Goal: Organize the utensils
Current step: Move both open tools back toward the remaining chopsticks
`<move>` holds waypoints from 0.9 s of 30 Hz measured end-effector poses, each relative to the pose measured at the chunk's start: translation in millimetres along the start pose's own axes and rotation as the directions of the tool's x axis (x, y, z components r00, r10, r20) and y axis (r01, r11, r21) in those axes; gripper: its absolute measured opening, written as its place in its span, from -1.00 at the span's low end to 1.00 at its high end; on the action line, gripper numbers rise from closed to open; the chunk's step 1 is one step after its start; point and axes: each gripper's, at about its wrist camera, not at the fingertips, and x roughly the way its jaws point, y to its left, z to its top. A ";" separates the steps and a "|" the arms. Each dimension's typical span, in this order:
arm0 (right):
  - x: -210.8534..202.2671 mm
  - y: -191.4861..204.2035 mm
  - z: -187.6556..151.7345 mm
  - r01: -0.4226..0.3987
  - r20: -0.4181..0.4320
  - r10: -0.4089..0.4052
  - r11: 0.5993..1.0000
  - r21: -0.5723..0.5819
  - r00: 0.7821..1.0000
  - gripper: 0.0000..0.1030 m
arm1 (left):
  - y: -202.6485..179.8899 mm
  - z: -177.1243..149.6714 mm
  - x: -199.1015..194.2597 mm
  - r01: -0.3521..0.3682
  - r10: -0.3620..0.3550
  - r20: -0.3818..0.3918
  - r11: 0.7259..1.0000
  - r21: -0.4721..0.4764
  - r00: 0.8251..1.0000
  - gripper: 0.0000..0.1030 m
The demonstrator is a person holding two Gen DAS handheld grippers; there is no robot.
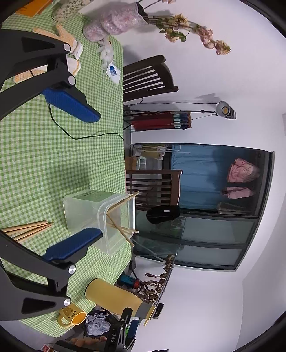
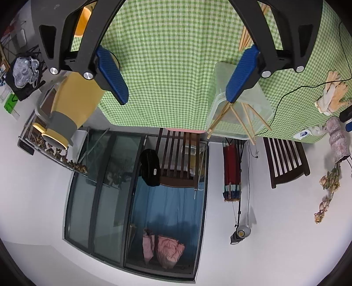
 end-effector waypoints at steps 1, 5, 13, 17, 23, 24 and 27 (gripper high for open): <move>-5.5 0.7 -4.4 -0.005 0.011 0.005 1.000 -0.002 1.000 0.69 | -1.3 -2.6 -6.0 -0.006 0.006 0.009 1.000 0.005 1.000 0.81; -21.3 -1.9 -20.2 -0.028 0.051 0.027 1.000 0.010 0.998 0.70 | -7.4 -12.6 -24.7 -0.017 0.017 0.037 1.000 0.017 0.999 0.82; -54.6 1.0 -61.3 -0.033 0.094 0.033 0.999 0.004 0.995 0.69 | -25.1 -48.6 -65.7 -0.045 0.043 0.088 0.999 0.014 0.995 0.82; -69.6 6.1 -84.5 -0.037 0.124 0.036 0.999 0.006 0.992 0.70 | -31.4 -74.4 -80.6 -0.061 0.060 0.075 0.998 0.011 0.995 0.82; -87.0 20.5 -118.6 -0.035 0.140 0.036 0.999 -0.005 0.989 0.70 | -41.4 -117.4 -106.7 -0.112 0.112 0.113 0.994 0.000 0.987 0.82; -91.4 23.2 -125.6 -0.036 0.150 0.036 0.999 -0.002 0.988 0.69 | -42.8 -122.6 -109.6 -0.111 0.111 0.117 0.994 -0.003 0.987 0.82; -100.0 27.5 -140.5 -0.045 0.162 0.044 0.999 -0.001 0.986 0.70 | -47.7 -141.5 -118.3 -0.132 0.130 0.126 0.991 0.010 0.984 0.82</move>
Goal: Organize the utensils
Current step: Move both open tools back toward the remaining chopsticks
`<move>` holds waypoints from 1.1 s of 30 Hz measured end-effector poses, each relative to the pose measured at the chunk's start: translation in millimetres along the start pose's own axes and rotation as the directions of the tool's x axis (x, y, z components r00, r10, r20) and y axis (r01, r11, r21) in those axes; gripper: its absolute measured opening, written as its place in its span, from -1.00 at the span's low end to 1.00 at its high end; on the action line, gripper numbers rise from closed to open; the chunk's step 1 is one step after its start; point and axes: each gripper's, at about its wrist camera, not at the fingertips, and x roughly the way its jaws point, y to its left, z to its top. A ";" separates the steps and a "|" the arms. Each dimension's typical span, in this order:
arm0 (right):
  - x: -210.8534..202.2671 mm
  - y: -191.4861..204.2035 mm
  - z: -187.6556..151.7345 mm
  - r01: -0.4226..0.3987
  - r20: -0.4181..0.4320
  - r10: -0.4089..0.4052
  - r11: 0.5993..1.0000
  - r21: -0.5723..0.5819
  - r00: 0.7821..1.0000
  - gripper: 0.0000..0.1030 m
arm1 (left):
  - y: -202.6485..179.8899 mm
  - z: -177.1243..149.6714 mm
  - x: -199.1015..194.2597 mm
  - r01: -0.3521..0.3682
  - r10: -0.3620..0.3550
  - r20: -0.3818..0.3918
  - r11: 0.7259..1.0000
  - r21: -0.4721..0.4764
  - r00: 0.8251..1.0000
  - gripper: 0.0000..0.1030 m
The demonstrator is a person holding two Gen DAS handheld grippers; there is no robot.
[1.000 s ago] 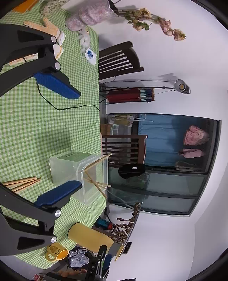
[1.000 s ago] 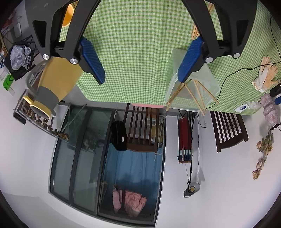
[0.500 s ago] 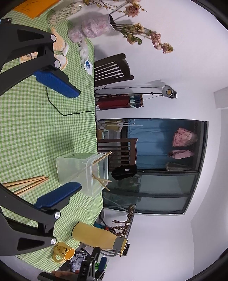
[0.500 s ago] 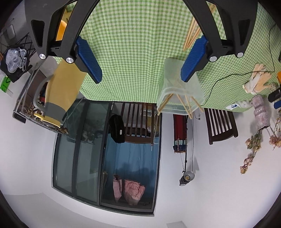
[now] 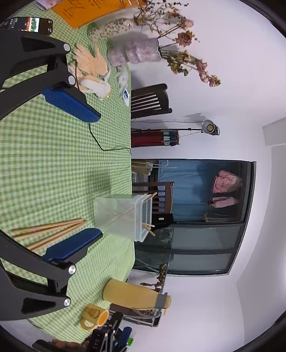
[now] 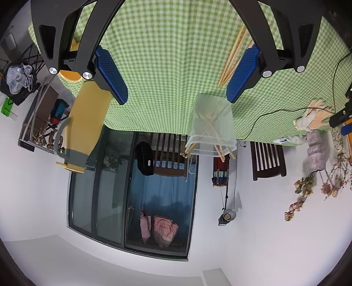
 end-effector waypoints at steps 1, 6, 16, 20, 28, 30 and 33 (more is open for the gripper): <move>-4.2 2.3 -5.9 -0.002 0.004 0.002 1.000 0.002 1.000 0.69 | -1.8 -6.6 -4.7 -0.017 0.017 0.010 1.000 0.013 1.000 0.82; -16.9 15.6 -32.2 -0.004 0.011 0.004 1.000 0.005 1.000 0.69 | -4.5 -34.3 -18.8 -0.008 0.008 0.015 1.000 -0.011 1.000 0.82; -52.3 37.5 -90.4 0.016 0.043 -0.017 1.000 0.026 0.999 0.69 | -15.6 -111.7 -46.0 0.048 -0.050 -0.028 0.997 -0.068 0.998 0.82; -65.5 41.9 -117.8 0.034 0.032 -0.035 0.998 0.044 0.999 0.69 | -25.8 -141.4 -61.4 0.059 -0.059 -0.025 0.998 0.000 0.998 0.82; -98.0 49.7 -154.1 0.017 0.022 -0.019 0.998 0.068 1.000 0.69 | -20.4 -175.9 -84.4 0.069 -0.068 -0.048 0.997 0.033 0.997 0.82; -99.0 53.3 -157.7 0.019 0.023 -0.020 0.999 0.050 1.000 0.69 | -21.7 -179.9 -83.7 0.061 -0.058 -0.055 0.997 0.041 0.997 0.82; -93.6 55.9 -160.1 0.017 0.005 -0.017 0.998 0.058 1.000 0.69 | -23.2 -180.6 -79.2 0.065 -0.062 -0.070 0.997 0.034 0.996 0.82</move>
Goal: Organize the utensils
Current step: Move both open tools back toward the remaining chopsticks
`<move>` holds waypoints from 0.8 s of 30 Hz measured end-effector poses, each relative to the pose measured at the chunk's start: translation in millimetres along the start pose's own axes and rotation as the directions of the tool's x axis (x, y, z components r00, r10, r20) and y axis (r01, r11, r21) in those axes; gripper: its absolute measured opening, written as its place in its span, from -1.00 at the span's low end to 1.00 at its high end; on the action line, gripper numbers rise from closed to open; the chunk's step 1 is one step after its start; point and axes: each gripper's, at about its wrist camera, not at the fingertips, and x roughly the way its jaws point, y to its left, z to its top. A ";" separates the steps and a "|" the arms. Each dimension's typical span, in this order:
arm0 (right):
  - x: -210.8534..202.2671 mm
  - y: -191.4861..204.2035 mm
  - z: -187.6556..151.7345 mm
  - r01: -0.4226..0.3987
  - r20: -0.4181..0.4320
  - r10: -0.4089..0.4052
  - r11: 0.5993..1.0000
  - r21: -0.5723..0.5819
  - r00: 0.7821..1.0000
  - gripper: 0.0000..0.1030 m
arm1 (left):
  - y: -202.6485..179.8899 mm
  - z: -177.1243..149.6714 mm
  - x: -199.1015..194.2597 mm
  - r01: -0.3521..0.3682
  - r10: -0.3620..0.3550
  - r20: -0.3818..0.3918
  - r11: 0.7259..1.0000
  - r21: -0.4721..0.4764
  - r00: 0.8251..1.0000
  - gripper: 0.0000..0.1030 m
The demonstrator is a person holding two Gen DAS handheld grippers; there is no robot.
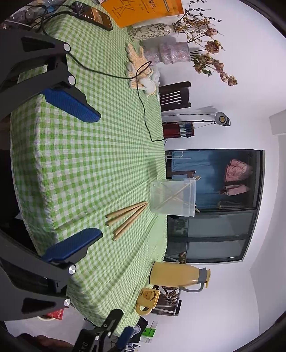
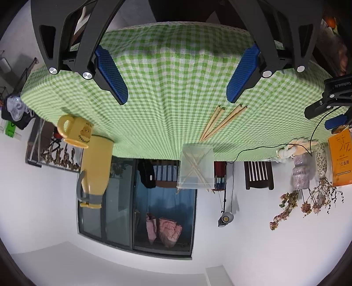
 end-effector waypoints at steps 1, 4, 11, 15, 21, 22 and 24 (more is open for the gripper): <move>2.6 0.6 -0.8 -0.004 -0.011 0.004 1.000 0.003 1.000 0.69 | -0.3 0.4 0.5 0.005 -0.005 -0.001 1.000 -0.001 1.000 0.82; 5.9 5.1 -4.9 -0.006 -0.028 0.005 1.000 -0.015 1.000 0.69 | -0.9 1.5 1.8 0.005 -0.005 0.002 1.000 0.008 1.000 0.82; 25.7 16.4 -10.6 -0.046 -0.089 0.040 0.996 -0.070 0.995 0.69 | 2.1 10.0 29.7 0.000 0.000 -0.047 1.000 -0.006 0.999 0.82; 43.7 19.2 -2.5 -0.084 -0.145 0.074 0.995 -0.060 0.987 0.36 | 9.2 18.7 43.7 0.003 -0.004 -0.067 1.000 -0.021 0.998 0.82; 92.8 19.5 27.3 -0.138 -0.258 0.132 0.990 -0.006 0.957 -0.06 | 19.2 39.0 69.2 -0.008 0.007 -0.106 1.000 -0.011 0.994 0.82; 101.1 20.4 30.3 -0.150 -0.285 0.145 0.989 0.004 0.947 -0.08 | 20.4 42.3 73.6 -0.010 0.008 -0.116 1.000 -0.014 0.993 0.82; 121.8 24.3 39.5 -0.182 -0.349 0.189 0.982 0.052 0.918 -0.12 | 24.5 50.7 86.9 -0.005 0.000 -0.153 1.000 -0.027 0.988 0.82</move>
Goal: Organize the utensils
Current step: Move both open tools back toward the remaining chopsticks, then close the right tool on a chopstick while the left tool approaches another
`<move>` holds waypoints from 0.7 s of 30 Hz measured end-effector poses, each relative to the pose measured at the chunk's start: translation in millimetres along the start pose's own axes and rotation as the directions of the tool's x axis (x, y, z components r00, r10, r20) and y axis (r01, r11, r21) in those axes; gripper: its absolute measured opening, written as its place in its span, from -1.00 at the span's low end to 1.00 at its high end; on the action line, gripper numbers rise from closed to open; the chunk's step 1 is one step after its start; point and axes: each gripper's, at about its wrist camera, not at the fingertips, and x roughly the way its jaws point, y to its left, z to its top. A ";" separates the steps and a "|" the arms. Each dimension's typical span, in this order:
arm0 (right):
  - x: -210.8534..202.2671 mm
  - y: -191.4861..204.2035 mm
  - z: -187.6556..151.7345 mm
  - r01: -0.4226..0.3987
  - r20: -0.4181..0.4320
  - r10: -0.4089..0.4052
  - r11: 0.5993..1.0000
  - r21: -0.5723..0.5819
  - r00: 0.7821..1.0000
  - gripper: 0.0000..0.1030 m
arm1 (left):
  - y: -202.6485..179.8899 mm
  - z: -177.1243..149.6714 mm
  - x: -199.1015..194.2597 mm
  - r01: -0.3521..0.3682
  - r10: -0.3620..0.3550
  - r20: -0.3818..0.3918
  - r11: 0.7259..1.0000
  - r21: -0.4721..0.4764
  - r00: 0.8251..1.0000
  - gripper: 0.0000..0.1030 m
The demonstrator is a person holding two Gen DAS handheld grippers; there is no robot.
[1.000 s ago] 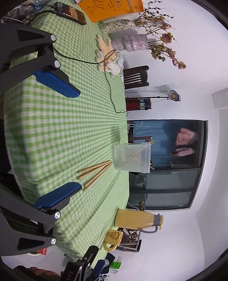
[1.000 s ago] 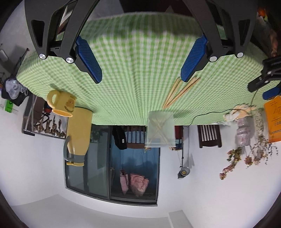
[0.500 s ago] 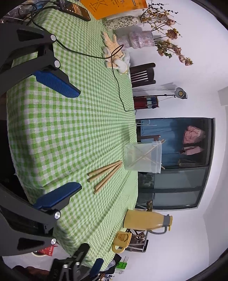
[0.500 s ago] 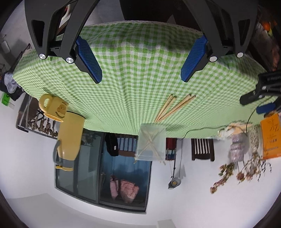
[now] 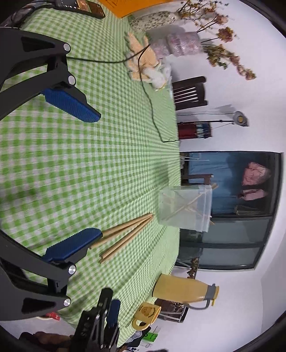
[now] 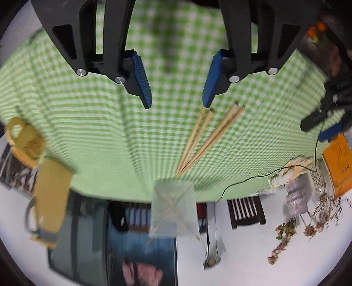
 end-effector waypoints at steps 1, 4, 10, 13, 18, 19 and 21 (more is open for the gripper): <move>4.6 0.8 4.4 -0.017 -0.016 0.017 1.000 0.010 1.000 -0.17 | 1.6 3.6 5.2 0.003 -0.003 -0.011 1.000 -0.003 1.000 0.82; 22.5 8.9 18.2 -0.014 -0.045 0.014 1.000 -0.001 0.999 -0.33 | 3.4 11.7 19.3 -0.007 0.008 -0.036 1.000 0.008 0.999 0.82; 51.3 7.2 23.0 -0.040 -0.112 0.039 0.999 -0.009 0.993 -0.54 | 1.4 22.5 43.8 0.000 0.002 -0.089 1.000 0.021 0.996 0.82; 56.8 4.2 23.1 -0.037 -0.138 0.035 0.999 -0.006 0.990 -0.57 | -0.4 27.1 52.4 0.034 -0.034 -0.107 0.999 0.001 0.994 0.80; 57.7 9.3 21.7 -0.055 -0.156 0.054 0.998 -0.006 0.986 -0.57 | -15.4 32.2 64.2 0.066 -0.060 -0.126 0.997 0.044 0.990 0.80; 58.6 11.9 20.7 -0.059 -0.161 0.056 0.998 -0.010 0.985 -0.57 | -18.6 32.1 64.9 0.074 -0.068 -0.128 0.996 0.042 0.989 0.80; 56.1 16.4 16.7 -0.042 -0.151 0.036 0.998 -0.036 0.988 -0.57 | -23.9 31.9 68.3 0.099 -0.092 -0.137 0.994 0.040 0.986 0.80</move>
